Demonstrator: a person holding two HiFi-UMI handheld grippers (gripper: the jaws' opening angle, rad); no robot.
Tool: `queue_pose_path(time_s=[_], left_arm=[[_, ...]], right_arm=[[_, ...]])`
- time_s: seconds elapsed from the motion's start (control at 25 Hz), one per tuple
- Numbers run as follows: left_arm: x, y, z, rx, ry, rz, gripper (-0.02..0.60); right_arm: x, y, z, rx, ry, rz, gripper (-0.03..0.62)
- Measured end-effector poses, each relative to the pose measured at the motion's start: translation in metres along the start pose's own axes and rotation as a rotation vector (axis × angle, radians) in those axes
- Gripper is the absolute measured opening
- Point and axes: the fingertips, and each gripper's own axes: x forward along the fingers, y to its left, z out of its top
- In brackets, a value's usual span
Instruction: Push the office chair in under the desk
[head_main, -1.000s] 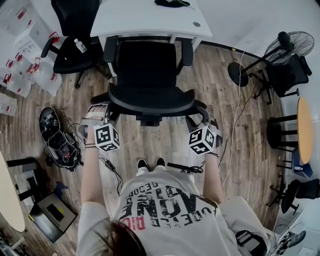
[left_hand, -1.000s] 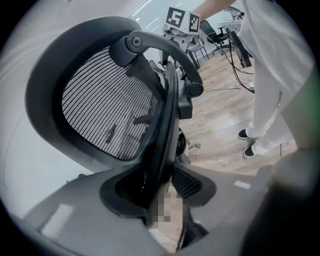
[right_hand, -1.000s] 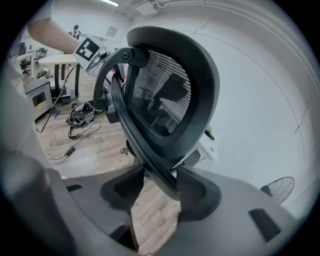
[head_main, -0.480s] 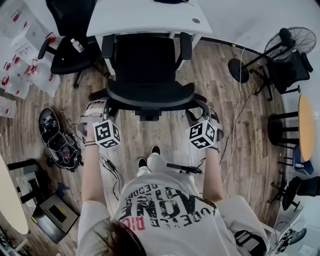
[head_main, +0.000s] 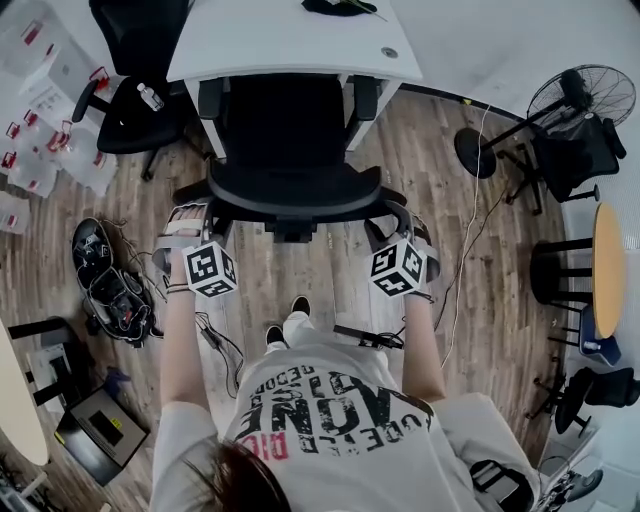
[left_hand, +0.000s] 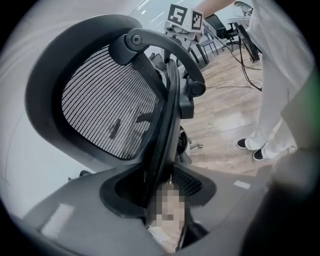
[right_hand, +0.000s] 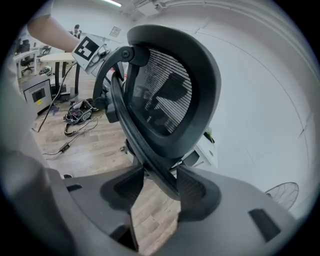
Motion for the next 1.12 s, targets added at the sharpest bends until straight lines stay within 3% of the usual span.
queue_pose_path(time_s=[1.12], left_arm=[[0.023,0.012,0.019,-0.022,0.03,-0.01,0.181]], right_arm=[[0.024,-0.036,-0.011,-0.057,-0.05,-0.008,0.192]])
